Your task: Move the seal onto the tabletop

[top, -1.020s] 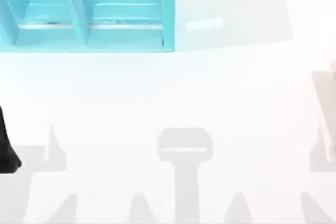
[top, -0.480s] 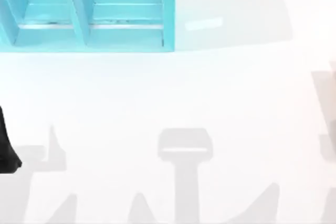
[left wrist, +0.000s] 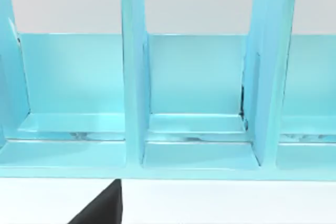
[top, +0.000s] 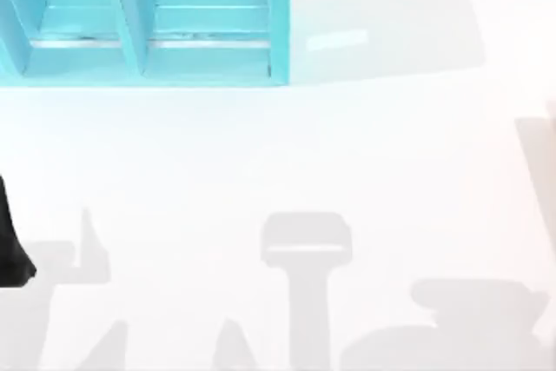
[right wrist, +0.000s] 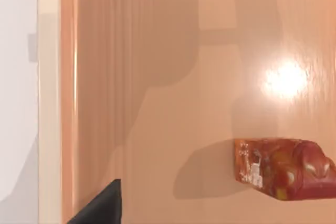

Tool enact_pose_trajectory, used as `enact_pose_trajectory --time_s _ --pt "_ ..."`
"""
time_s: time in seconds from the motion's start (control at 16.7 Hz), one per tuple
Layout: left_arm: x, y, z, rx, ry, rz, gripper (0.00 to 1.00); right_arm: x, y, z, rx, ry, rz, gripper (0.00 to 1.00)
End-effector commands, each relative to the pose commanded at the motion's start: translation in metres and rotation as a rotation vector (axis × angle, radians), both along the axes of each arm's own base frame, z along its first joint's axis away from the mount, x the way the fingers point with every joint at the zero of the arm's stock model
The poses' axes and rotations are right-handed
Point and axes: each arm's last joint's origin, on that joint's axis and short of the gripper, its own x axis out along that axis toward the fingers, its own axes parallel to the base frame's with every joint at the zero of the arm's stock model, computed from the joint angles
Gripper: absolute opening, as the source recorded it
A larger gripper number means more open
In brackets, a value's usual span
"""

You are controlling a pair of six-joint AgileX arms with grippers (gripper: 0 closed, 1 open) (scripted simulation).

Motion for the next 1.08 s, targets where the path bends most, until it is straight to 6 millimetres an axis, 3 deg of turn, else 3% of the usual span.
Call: enact_pose_trajectory --time_s 0.3,0.54,1.08 --pt "0.000 0.000 0.000 0.000 0.000 0.000 1.00 0.041 -0.044 -0.007 0.089 0.294 -0.011 1.00" --pt "0.000 0.000 0.000 0.000 0.000 0.000 1.00 0.058 -0.068 -0.015 0.150 0.422 -0.012 1.00" --pt "0.000 0.000 0.000 0.000 0.000 0.000 1.00 0.061 -0.072 -0.021 0.163 0.447 -0.009 1.00"
